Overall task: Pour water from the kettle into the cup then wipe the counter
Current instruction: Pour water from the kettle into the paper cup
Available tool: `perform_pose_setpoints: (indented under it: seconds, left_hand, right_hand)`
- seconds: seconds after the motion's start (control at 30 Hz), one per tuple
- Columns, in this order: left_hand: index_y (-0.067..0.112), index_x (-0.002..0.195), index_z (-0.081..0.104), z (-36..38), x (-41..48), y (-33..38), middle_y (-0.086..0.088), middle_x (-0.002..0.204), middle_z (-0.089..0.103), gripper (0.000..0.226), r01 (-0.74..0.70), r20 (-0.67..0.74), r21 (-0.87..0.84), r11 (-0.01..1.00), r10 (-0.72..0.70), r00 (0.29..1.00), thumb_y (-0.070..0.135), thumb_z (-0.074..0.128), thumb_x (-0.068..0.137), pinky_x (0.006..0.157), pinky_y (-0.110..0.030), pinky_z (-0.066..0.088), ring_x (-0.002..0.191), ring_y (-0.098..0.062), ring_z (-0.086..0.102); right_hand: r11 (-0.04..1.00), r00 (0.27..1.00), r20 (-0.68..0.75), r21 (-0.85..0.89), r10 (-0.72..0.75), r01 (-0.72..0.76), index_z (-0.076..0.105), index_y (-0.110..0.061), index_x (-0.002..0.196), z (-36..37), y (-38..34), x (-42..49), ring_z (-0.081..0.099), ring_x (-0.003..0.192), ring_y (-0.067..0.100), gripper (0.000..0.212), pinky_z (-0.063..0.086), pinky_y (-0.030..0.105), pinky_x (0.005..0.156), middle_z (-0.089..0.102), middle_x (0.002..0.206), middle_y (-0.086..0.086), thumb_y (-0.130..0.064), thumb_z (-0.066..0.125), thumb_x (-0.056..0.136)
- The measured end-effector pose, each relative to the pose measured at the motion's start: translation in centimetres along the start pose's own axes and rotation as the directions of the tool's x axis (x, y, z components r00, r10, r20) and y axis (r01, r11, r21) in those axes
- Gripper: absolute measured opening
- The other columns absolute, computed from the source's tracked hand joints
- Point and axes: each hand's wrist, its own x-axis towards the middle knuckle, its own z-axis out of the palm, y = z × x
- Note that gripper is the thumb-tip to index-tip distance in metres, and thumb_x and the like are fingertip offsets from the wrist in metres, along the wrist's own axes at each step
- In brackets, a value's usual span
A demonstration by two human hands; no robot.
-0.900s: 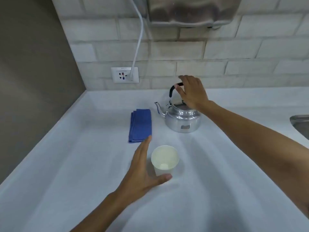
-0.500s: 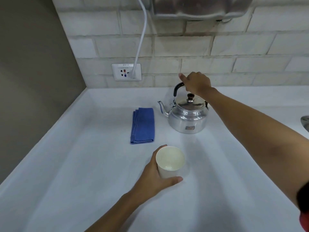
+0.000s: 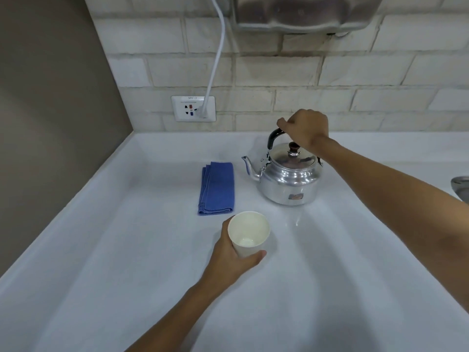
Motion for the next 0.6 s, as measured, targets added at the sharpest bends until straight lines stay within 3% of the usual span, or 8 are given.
perform_pose_setpoints:
  seconds: [0.13,0.4,0.6]
  left_hand:
    - [0.034,0.125,0.032,0.0,0.0,0.2,0.017,0.118,0.05,0.082,-0.001,-0.017,0.004,1.0,0.001,1.0,0.032,0.083,0.061,0.083,-0.004,0.041,0.108,-0.002,0.049]
    - [0.034,0.124,0.035,0.1,-0.1,0.0,0.01,0.119,0.053,0.081,0.027,-0.034,0.017,0.999,-0.026,0.999,0.041,0.082,0.059,0.088,-0.024,0.042,0.11,-0.011,0.051]
    - [0.036,0.121,0.034,0.1,0.0,0.0,0.011,0.117,0.052,0.078,0.023,-0.045,0.025,0.999,-0.022,0.999,0.04,0.082,0.06,0.081,-0.017,0.04,0.107,-0.01,0.051]
  right_hand:
    - [0.995,0.992,-0.078,0.004,-0.095,0.096,0.027,-0.016,0.037,-3.1,-0.5,-1.4,0.025,0.037,0.017,0.053,0.023,0.026,0.045,0.025,0.036,0.0,-0.038,0.047,0.081]
    - [0.927,0.926,-0.116,-0.156,-0.359,0.34,0.026,-0.012,0.042,-7.9,-2.4,-5.5,0.017,0.039,0.019,0.044,0.018,0.022,0.046,0.016,0.035,0.0,-0.035,0.04,0.077]
    - [0.846,0.864,-0.082,-0.264,-0.498,0.463,0.051,0.001,0.042,-9.3,-3.5,-8.0,0.016,0.039,0.017,0.05,0.012,0.022,0.046,0.018,0.034,0.001,-0.033,0.04,0.077]
